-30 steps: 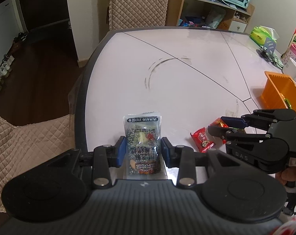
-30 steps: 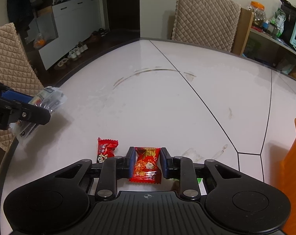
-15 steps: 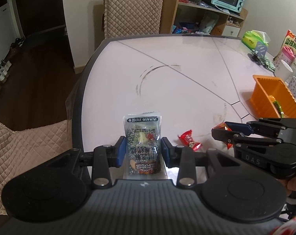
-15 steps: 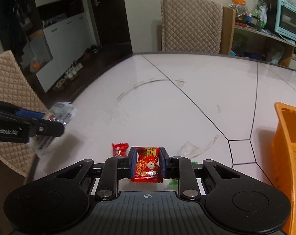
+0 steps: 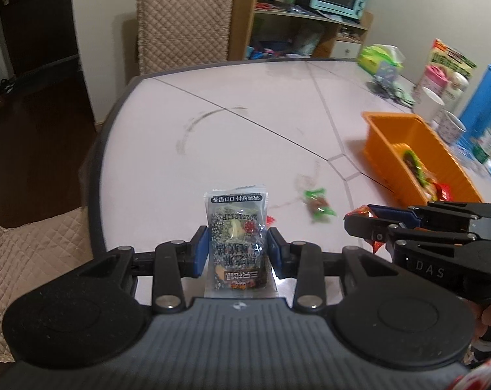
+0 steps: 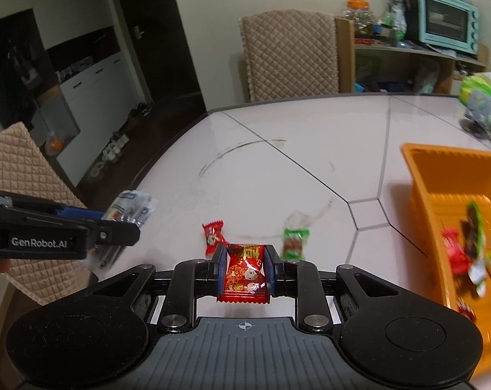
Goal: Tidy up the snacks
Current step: 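Carry the snack packet in the left gripper while the right carries the red candy to the tray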
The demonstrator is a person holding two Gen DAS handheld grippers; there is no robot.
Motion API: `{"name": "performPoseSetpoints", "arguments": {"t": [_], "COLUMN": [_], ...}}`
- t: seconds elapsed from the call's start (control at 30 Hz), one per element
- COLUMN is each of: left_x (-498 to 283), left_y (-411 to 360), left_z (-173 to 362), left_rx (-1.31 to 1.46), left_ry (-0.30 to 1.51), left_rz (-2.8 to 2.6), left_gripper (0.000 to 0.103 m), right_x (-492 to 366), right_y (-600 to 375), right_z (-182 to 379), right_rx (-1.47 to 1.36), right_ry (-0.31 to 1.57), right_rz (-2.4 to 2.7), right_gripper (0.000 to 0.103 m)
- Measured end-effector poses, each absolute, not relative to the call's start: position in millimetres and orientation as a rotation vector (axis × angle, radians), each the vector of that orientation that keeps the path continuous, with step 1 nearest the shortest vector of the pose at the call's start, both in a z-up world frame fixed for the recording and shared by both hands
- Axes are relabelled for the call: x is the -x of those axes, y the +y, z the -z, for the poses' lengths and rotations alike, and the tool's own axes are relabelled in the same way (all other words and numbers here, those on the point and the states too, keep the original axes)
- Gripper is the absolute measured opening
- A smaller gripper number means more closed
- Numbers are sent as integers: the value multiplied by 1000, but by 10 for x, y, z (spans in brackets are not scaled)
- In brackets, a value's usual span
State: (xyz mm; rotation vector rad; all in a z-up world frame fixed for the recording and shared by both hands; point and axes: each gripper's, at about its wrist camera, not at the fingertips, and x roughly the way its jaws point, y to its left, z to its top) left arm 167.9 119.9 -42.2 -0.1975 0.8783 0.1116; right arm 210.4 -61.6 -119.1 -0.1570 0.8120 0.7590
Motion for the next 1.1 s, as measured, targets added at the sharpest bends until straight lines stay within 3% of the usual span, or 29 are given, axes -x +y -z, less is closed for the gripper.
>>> {"name": "performPoseSetpoints", "arguments": {"t": [0.53,1.1], "left_x": [-1698,-2225], "left_y": [230,-837], "left_z": [330,163], "left_rx": [140,128], "left_ry": [898,853], "left_rz": [123,219], "left_gripper": [34,34], "right_x": [-1732,-2156], "right_y": [-1645,-2752], "right_z": [877,609], "right_rx": [26,-21], "right_ry": [821,764], "right_rz": [-594,-448], "right_gripper": [24,24]}}
